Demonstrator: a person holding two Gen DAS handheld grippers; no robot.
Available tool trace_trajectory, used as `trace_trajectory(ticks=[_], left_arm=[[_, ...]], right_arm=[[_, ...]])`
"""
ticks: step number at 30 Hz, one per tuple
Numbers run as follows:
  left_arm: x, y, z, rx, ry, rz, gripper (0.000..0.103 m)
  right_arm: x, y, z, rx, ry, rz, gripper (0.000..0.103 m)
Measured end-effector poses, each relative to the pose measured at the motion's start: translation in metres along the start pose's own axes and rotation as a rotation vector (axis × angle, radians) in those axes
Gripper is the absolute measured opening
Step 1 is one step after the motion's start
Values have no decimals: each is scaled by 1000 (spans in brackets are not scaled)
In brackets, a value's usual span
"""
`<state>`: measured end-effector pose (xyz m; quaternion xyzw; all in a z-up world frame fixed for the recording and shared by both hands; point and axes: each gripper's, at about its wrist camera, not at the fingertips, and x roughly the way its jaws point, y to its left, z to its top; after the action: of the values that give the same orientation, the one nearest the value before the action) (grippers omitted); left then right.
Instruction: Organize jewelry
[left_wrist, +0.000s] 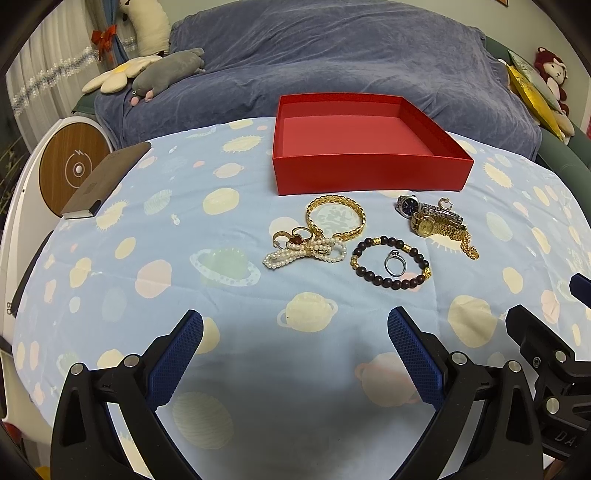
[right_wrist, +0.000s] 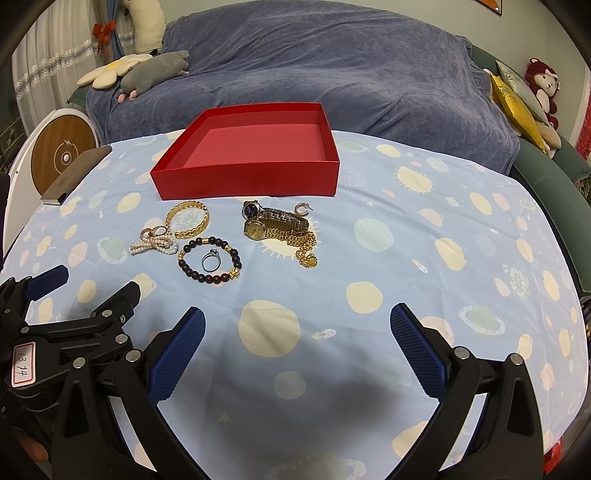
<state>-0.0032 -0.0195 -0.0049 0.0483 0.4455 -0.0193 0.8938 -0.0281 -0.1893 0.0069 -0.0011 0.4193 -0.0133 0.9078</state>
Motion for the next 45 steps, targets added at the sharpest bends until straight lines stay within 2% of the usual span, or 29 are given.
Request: trace_trajectory(ticks=[33,39,45], left_arm=[[2,-2,0,3,10,-1,98],[4,9,6,-35,7,-28,98],[8,24,13,-78,8,-25,98]], right_arm=[[1,1,-3,-2,3,6,98],[5,-6,6,4,-10,8,98],[18,-18,18,48,-3,14,98]])
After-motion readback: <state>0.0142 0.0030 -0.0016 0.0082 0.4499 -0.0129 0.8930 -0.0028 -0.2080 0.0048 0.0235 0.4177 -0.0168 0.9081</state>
